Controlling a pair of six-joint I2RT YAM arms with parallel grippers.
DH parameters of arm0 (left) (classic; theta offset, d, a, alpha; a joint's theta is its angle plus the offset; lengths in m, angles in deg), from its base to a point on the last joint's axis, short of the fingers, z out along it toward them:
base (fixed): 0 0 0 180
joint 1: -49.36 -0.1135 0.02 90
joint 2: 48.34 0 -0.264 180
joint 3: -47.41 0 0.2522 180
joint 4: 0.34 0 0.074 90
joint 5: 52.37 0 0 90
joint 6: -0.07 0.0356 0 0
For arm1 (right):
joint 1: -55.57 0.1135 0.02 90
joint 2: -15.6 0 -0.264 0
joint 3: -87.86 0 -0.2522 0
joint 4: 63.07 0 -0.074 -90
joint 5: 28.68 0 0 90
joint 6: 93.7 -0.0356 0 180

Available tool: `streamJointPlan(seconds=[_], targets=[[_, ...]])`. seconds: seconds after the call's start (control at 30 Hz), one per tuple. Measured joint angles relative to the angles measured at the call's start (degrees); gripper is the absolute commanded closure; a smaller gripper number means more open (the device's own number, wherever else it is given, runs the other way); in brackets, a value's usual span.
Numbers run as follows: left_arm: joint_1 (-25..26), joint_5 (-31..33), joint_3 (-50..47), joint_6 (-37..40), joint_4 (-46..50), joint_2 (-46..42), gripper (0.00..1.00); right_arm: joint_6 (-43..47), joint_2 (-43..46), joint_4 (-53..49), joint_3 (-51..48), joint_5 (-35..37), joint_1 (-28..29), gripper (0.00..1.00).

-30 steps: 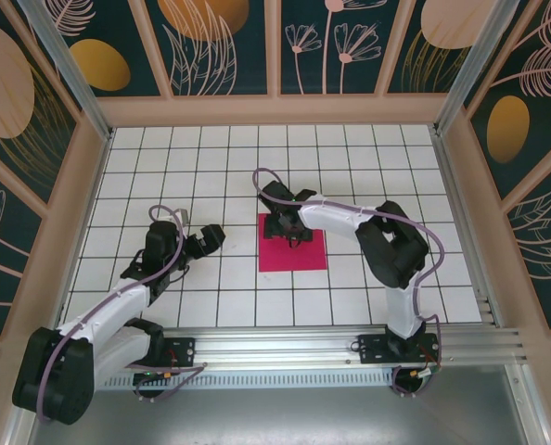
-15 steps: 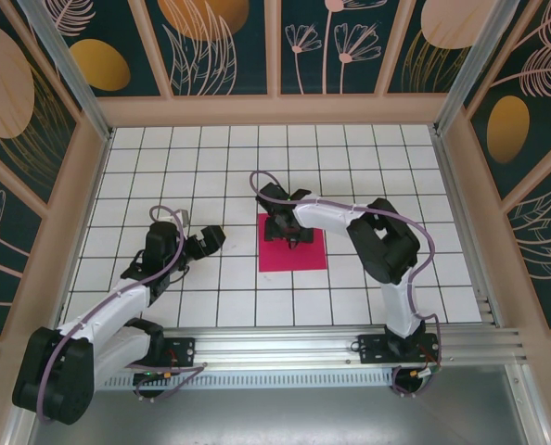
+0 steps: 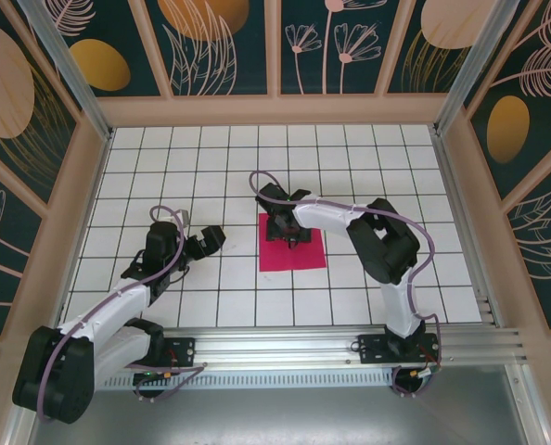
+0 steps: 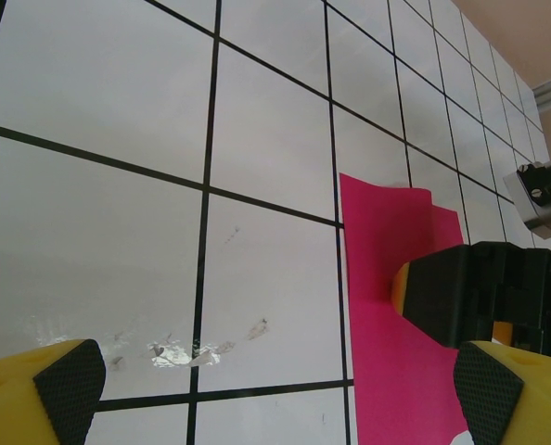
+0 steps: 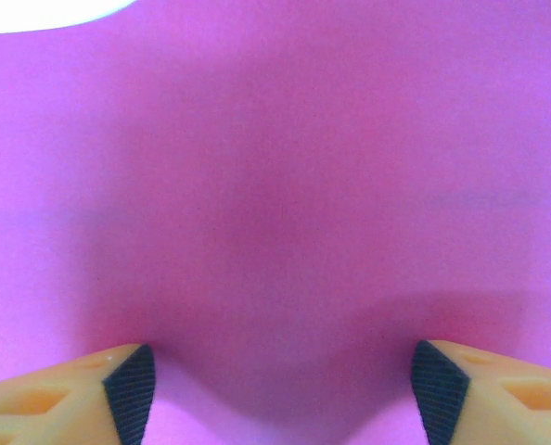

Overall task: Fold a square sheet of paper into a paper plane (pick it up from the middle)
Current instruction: Fold the square sheet of paper in half at the center of the table.

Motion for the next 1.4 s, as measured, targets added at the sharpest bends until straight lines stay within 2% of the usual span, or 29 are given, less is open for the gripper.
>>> streamJointPlan(seconds=[0.1,0.17,0.23,0.3,0.43,0.5,0.77,1.03,1.3,1.4], targets=[[0.0,0.0,0.0,0.0,0.0,0.0,0.01,0.2,0.0,0.1,0.0,0.0,0.0,0.30],[0.0,0.0,0.0,0.0,0.0,0.0,0.01,0.7,0.0,0.2,0.1,0.0,0.0,0.43],[0.0,0.0,0.0,0.0,0.0,0.0,0.01,0.9,0.0,0.5,0.1,0.0,0.0,0.44],[0.0,0.0,0.0,0.0,0.1,-0.1,0.01,1.0,0.1,0.7,0.1,0.0,0.0,0.50],[0.0,0.0,0.0,0.0,0.4,-0.6,0.01,1.3,0.3,0.7,0.0,-0.1,0.0,0.55],[0.0,0.1,0.0,0.0,0.5,-0.9,0.01,1.3,0.6,0.8,-0.3,-0.3,0.0,0.63],[0.0,0.1,0.0,-0.1,1.4,-1.0,0.01,1.5,5.9,2.1,-2.1,-3.1,0.0,0.67],[0.0,0.0,0.0,-0.7,1.4,-1.6,0.01,1.2,15.4,11.2,-7.5,-14.4,-2.3,0.67],[0.0,-1.1,0.7,-2.0,1.6,-2.1,0.01,-3.5,22.3,26.5,-21.1,-32.0,-10.8,0.67],[0.0,-1.6,1.5,-2.4,1.5,-2.1,0.01,-4.2,23.5,28.8,-23.6,-35.6,-13.8,0.67]])
